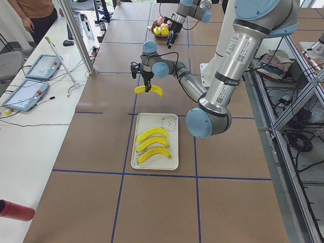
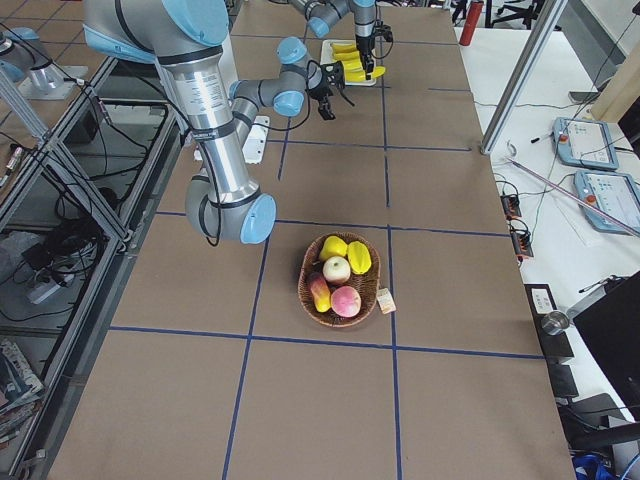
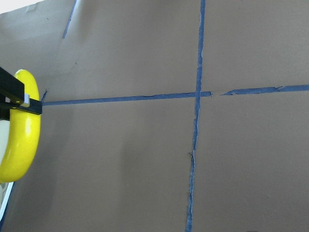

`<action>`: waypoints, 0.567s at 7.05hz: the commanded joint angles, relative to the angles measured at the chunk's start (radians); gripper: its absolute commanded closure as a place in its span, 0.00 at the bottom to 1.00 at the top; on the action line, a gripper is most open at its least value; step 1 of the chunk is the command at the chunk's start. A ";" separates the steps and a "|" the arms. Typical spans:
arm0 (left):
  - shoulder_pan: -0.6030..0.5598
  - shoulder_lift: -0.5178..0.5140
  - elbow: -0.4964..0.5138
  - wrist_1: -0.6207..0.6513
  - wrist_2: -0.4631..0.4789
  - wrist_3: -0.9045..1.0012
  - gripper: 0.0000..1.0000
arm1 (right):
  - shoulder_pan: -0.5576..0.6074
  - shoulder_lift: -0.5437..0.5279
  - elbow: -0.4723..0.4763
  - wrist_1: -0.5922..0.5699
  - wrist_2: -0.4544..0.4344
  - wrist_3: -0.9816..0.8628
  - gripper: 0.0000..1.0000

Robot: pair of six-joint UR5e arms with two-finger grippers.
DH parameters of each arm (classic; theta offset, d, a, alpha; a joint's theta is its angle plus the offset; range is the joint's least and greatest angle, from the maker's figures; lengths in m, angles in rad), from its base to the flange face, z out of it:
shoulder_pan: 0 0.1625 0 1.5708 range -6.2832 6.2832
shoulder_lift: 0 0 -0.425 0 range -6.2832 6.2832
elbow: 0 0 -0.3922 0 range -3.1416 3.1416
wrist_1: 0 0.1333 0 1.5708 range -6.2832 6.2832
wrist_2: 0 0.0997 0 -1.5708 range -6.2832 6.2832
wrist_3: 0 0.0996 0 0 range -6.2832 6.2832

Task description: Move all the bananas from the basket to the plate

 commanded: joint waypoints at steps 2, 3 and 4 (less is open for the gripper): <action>-0.023 0.156 0.007 -0.003 0.001 0.055 1.00 | 0.160 -0.081 0.122 -0.244 0.151 -0.126 0.00; -0.023 0.175 0.011 -0.003 0.002 0.053 1.00 | 0.227 -0.119 0.124 -0.248 0.196 -0.182 0.00; -0.021 0.187 0.017 -0.003 0.002 0.052 1.00 | 0.292 -0.150 0.123 -0.246 0.243 -0.263 0.00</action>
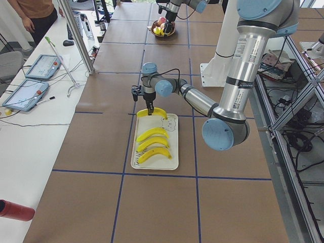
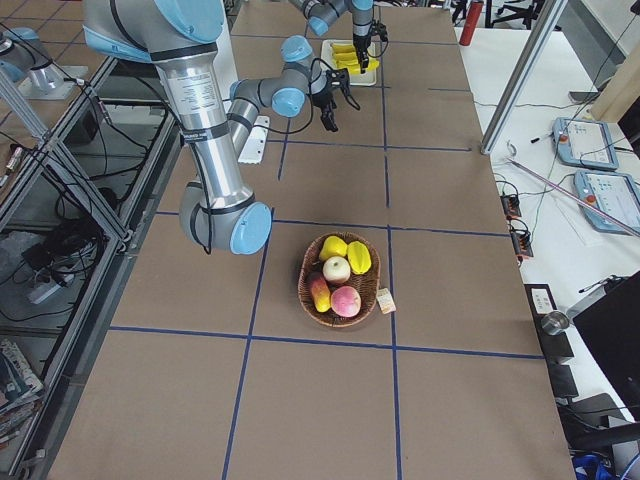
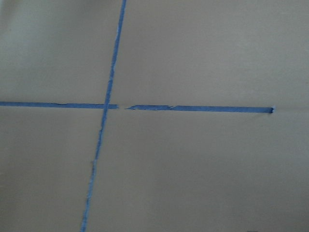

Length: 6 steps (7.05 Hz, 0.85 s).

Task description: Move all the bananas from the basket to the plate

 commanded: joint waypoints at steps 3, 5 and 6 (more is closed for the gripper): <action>0.001 0.036 0.015 0.000 0.011 -0.002 0.00 | 0.329 -0.114 -0.063 -0.007 0.285 -0.346 0.00; -0.073 0.032 -0.023 0.020 -0.003 0.057 0.00 | 0.563 -0.145 -0.228 -0.005 0.470 -0.665 0.00; -0.154 0.033 -0.045 0.058 -0.024 0.258 0.00 | 0.679 -0.177 -0.307 -0.005 0.553 -0.877 0.00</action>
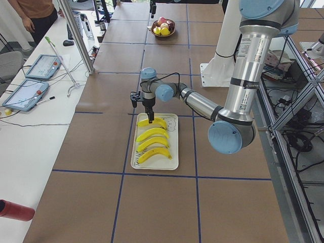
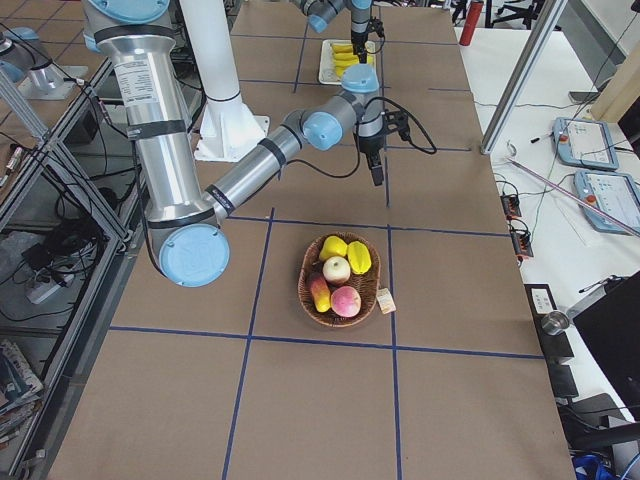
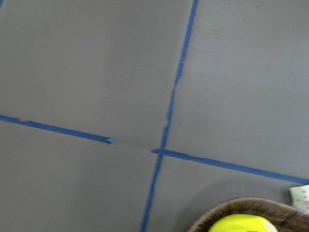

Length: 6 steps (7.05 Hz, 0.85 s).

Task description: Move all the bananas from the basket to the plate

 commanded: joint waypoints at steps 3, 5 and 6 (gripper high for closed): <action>-0.357 0.081 -0.016 0.056 -0.230 0.572 0.00 | 0.345 -0.218 -0.198 0.004 0.169 -0.497 0.00; -0.531 0.164 0.030 0.055 -0.308 0.863 0.00 | 0.346 -0.235 -0.209 0.005 0.179 -0.494 0.00; -0.594 0.204 0.061 0.055 -0.353 0.952 0.00 | 0.367 -0.264 -0.206 0.005 0.182 -0.501 0.00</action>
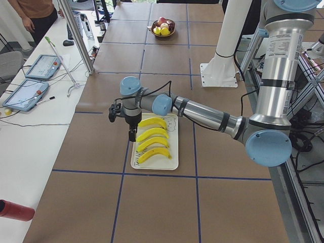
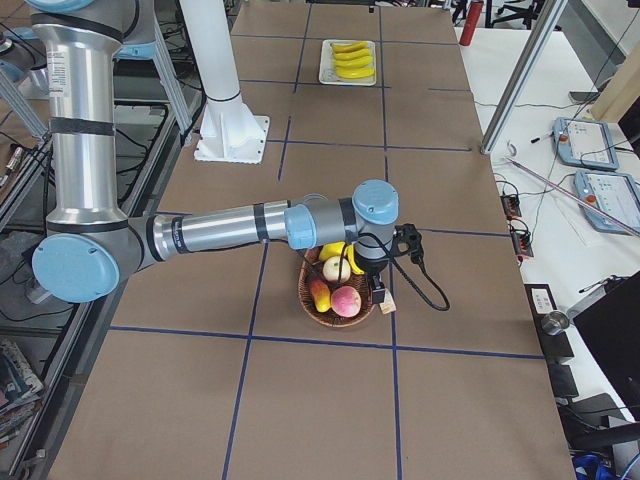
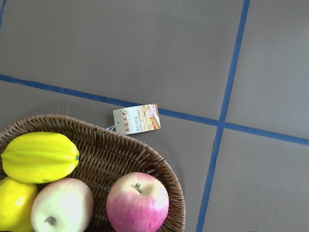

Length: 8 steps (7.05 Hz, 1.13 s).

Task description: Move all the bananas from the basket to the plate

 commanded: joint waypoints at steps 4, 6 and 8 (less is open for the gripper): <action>-0.181 0.066 0.152 0.036 -0.143 0.283 0.00 | 0.049 -0.081 -0.013 0.000 0.081 -0.008 0.00; -0.181 0.065 0.147 0.039 -0.143 0.283 0.00 | 0.095 -0.086 -0.039 -0.001 0.115 -0.012 0.00; -0.181 0.063 0.141 0.041 -0.143 0.282 0.00 | 0.106 -0.085 -0.060 0.002 0.117 -0.016 0.00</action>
